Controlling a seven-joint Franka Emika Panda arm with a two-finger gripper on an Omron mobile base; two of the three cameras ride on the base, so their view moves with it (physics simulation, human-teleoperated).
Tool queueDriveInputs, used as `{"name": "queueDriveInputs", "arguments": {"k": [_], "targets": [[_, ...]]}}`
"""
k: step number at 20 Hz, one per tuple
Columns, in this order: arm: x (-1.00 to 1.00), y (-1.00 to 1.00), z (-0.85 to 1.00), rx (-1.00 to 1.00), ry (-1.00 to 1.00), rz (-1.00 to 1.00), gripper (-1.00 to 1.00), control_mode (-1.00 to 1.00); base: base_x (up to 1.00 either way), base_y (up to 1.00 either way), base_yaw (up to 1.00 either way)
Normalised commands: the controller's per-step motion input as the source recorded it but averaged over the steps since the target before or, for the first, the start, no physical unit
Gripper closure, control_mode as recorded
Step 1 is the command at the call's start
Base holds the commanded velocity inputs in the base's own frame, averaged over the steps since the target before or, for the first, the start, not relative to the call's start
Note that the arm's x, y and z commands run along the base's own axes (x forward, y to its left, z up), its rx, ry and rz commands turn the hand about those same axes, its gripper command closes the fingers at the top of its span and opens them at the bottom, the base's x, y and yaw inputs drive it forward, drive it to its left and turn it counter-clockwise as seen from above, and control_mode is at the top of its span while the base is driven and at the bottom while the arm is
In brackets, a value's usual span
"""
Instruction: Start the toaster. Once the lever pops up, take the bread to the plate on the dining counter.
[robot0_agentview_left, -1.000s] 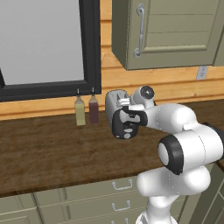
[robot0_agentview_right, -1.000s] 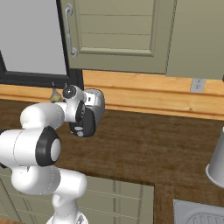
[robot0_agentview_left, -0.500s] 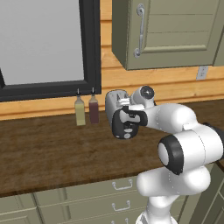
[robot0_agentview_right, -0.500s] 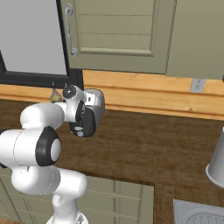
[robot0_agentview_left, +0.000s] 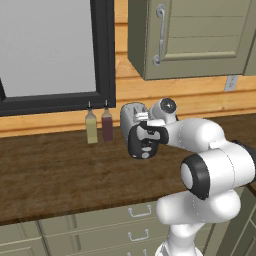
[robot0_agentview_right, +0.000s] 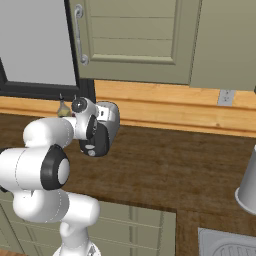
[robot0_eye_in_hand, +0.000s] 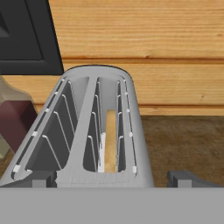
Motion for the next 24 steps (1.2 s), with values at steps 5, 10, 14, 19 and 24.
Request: {"name": "queueDriveInputs", "arguments": {"k": [5,10,14,19,24], "targets": [[0.0,0.0,0.0,0.0,0.0,0.0,-1.0,-1.0,0.0,0.0,0.0],[0.0,0.0,0.0,0.0,0.0,0.0,-1.0,-1.0,0.0,0.0,0.0],[0.0,0.0,0.0,0.0,0.0,0.0,-1.0,-1.0,0.0,0.0,0.0],[0.0,0.0,0.0,0.0,0.0,0.0,-1.0,-1.0,0.0,0.0,0.0],[0.0,0.0,0.0,0.0,0.0,0.0,-1.0,-1.0,0.0,0.0,0.0]]}}
